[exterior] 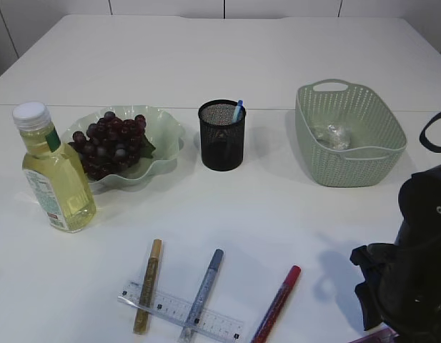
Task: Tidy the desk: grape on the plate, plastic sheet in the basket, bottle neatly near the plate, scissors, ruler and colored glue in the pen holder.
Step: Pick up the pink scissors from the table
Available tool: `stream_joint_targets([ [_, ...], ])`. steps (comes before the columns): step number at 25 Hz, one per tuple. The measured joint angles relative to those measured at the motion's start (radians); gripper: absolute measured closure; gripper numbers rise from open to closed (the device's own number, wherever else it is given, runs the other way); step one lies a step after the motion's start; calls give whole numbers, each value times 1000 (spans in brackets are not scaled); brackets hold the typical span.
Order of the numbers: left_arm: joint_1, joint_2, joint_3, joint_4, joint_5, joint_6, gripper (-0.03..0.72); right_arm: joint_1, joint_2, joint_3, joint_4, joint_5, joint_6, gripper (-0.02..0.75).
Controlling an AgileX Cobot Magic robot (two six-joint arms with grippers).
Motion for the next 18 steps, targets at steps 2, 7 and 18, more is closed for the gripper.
stream_joint_targets([
  [2, 0, 0, 0, 0, 0, 0, 357, 0, 0, 0, 0, -1, -2, 340],
  [7, 0, 0, 0, 0, -2, 0, 358, 0, 0, 0, 0, -1, -2, 340],
  [18, 0, 0, 0, 0, -3, 0, 358, 0, 0, 0, 0, 7, -2, 340],
])
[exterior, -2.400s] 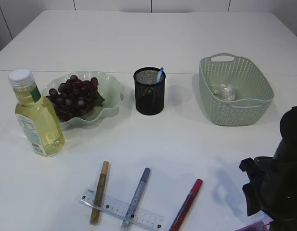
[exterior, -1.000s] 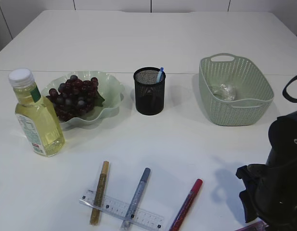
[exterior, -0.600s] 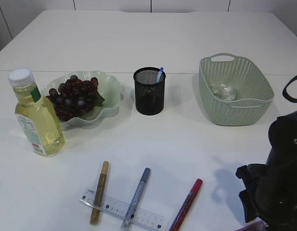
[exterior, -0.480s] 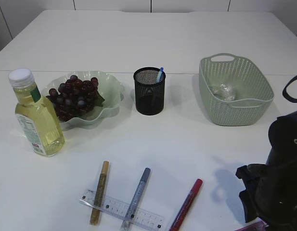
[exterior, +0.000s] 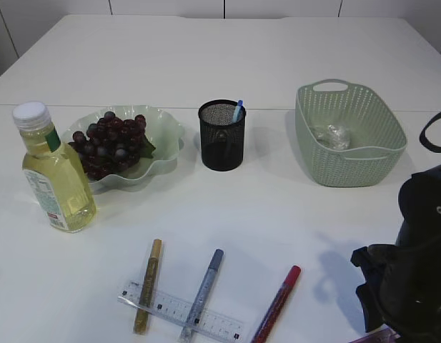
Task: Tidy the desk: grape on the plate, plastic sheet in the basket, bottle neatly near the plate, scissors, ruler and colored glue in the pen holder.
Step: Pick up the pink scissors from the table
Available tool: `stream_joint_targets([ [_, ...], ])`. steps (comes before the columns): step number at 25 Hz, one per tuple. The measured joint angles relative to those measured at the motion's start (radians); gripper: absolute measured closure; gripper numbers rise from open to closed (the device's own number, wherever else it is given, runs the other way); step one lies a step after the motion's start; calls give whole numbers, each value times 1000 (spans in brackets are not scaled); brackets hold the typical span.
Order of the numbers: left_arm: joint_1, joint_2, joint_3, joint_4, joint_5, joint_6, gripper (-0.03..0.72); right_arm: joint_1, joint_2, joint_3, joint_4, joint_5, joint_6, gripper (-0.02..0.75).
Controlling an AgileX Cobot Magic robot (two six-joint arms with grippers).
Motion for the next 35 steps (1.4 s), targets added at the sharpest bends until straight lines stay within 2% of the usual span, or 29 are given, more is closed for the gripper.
stream_joint_targets([
  [9, 0, 0, 0, 0, -2, 0, 358, 0, 0, 0, 3, 5, 0, 340],
  [18, 0, 0, 0, 0, -5, 0, 359, 0, 0, 0, -58, 15, 0, 340],
  [35, 0, 0, 0, 0, -11, 0, 369, 0, 0, 0, -85, 15, -2, 340],
])
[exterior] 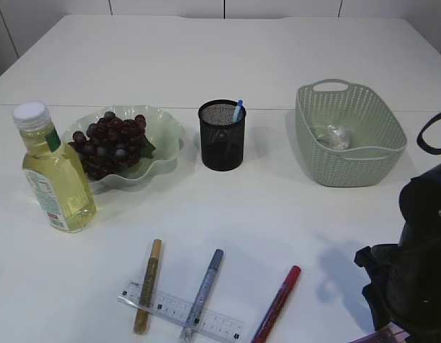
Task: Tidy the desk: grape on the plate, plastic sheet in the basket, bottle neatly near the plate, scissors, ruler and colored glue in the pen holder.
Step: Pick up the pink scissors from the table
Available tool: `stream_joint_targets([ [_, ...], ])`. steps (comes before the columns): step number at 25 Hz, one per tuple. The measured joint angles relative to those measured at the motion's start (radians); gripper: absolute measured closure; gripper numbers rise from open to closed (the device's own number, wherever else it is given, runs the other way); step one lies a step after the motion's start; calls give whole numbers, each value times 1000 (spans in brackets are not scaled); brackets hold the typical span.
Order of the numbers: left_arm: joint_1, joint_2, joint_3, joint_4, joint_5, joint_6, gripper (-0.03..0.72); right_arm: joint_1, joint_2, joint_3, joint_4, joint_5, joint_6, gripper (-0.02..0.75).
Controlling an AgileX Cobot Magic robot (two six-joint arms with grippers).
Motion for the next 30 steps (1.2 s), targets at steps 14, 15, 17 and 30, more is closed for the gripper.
stream_joint_targets([
  [14, 0, 0, 0, 0, -17, 0, 370, 0, 0, 0, 52, -19, 12, 340],
  [15, 0, 0, 0, 0, -18, 0, 370, 0, 0, 0, 58, -27, 14, 341],
  [17, 0, 0, 0, 0, -19, 0, 370, 0, 0, 0, 62, -36, 14, 341],
  [30, 0, 0, 0, 0, -21, 0, 371, 0, 0, 0, 76, -55, 14, 351],
])
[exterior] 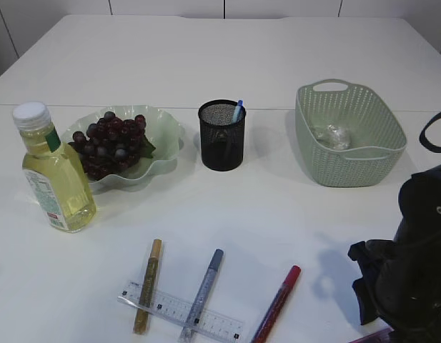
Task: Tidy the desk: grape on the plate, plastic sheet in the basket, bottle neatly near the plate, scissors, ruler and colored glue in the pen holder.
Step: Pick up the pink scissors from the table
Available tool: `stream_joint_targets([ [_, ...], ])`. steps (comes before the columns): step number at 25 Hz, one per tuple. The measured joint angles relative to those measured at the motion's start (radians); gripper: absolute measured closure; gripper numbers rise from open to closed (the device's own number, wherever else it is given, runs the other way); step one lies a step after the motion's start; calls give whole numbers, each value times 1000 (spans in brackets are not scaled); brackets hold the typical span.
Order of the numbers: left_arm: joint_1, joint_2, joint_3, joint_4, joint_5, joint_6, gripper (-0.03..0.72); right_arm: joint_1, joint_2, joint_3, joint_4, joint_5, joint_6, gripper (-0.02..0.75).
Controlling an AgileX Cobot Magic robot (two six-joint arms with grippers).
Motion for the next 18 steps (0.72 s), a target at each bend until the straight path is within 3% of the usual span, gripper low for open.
stream_joint_targets([
  [18, 0, 0, 0, 0, -2, 0, 371, 0, 5, 0, 31, 6, 1, 351],
])
